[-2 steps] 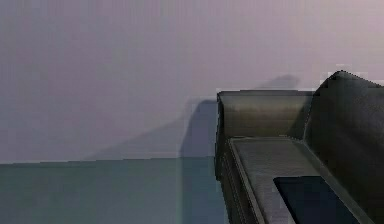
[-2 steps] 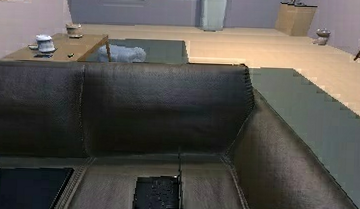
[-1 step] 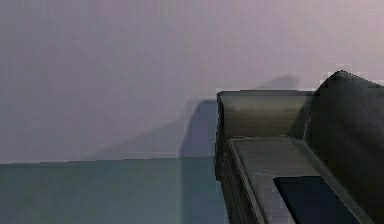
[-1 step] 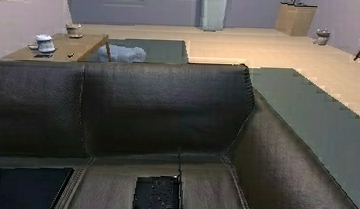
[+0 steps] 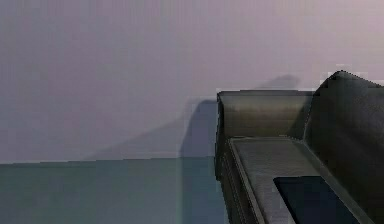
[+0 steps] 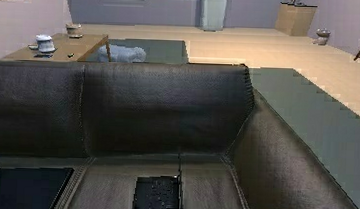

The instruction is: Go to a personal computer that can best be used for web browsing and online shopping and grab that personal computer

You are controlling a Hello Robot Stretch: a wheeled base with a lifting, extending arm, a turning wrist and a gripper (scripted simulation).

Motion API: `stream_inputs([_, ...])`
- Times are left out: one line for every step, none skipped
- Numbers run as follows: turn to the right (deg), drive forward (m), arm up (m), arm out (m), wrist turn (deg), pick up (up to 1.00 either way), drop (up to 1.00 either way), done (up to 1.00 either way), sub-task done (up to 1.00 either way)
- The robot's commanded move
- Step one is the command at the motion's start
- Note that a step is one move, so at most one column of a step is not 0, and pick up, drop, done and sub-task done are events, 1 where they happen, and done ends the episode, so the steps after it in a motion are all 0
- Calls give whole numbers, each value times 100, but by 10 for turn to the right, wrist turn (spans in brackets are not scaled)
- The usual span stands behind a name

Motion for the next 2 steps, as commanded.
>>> stream_inputs([0,0,0,0,450,0,0,0,0])
stream_inputs([0,0,0,0,300,0,0,0,0])
